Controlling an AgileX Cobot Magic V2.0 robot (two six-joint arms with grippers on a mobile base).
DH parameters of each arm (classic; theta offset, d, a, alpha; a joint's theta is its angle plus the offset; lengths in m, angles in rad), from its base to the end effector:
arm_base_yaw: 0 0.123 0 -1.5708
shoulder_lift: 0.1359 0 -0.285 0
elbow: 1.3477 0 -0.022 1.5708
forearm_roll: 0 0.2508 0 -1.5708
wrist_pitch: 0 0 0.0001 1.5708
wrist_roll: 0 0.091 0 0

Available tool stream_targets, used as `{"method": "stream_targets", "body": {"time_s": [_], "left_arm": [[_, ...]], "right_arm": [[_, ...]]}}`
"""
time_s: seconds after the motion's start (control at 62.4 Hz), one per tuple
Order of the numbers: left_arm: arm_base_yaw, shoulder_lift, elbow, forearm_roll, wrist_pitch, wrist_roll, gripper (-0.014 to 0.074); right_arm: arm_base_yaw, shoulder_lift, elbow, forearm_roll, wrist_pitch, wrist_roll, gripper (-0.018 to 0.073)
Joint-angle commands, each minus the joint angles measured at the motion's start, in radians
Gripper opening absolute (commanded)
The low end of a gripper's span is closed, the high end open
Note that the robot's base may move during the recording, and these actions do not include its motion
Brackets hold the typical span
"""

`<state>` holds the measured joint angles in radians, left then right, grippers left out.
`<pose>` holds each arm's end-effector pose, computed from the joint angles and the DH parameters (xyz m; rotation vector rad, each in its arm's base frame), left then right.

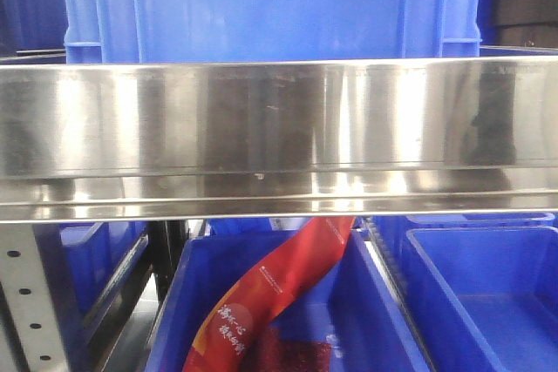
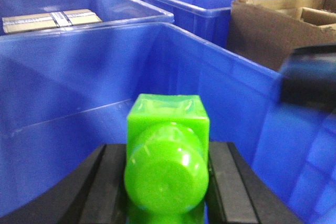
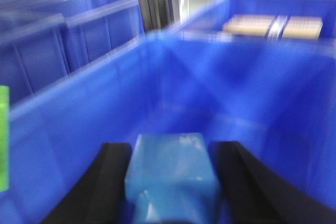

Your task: Grab block from conveyor and place in blue bin

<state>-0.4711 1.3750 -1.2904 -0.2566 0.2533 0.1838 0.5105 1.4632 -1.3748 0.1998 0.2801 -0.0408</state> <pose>0.2841 -0.1512 0.4082 0.4147 1.7874 -0.4365 0.2997 0.1736 0.4047 -0.3735 1.8399 0.5099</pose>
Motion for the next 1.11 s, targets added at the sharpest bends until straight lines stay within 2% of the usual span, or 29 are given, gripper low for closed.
{"method": "stream_targets", "body": {"time_s": [0.0,0.08,0.192,0.272,0.336,0.384,0.465,0.481,0.689,0.849,1.089], "left_arm": [[-0.007,-0.005,-0.007,-0.010,0.000,-0.007,0.0286],[-0.005,-0.005,-0.007,-0.010,0.002,-0.007,0.0356],[-0.005,-0.010,-0.007,-0.010,0.011,-0.007,0.0332],[-0.005,-0.032,-0.007,-0.010,0.022,-0.007,0.0247],[-0.005,-0.051,-0.007,-0.007,0.023,-0.007,0.0139],[-0.005,-0.063,-0.007,-0.007,0.018,-0.007,0.0050],[-0.005,-0.067,-0.007,0.002,0.011,-0.007,-0.0092],[-0.005,-0.067,-0.007,0.002,0.011,-0.007,-0.0115],[-0.005,-0.139,0.003,0.005,0.107,-0.007,-0.0111],[-0.005,-0.295,0.124,0.005,-0.035,-0.007,-0.0111],[-0.005,-0.559,0.469,0.001,-0.075,-0.007,-0.0111]], "right_arm": [[0.001,0.008,-0.014,-0.004,0.011,-0.007,0.0542],[-0.001,0.015,-0.014,-0.021,0.033,-0.007,0.0557],[-0.003,-0.001,-0.014,-0.030,0.071,-0.007,0.0477],[-0.003,-0.031,-0.027,-0.038,0.118,-0.007,0.0335],[-0.003,-0.056,-0.029,-0.038,0.136,-0.007,0.0171],[-0.003,-0.075,-0.029,-0.038,0.138,-0.007,0.0015],[-0.003,-0.093,-0.029,-0.039,0.132,-0.007,-0.0172],[-0.003,-0.093,-0.029,-0.039,0.129,-0.007,-0.0167],[-0.003,-0.173,-0.018,-0.040,0.211,-0.003,-0.0162],[-0.003,-0.314,0.124,-0.119,0.022,-0.003,-0.0162],[-0.003,-0.533,0.500,-0.119,-0.165,-0.003,-0.0162]]}}
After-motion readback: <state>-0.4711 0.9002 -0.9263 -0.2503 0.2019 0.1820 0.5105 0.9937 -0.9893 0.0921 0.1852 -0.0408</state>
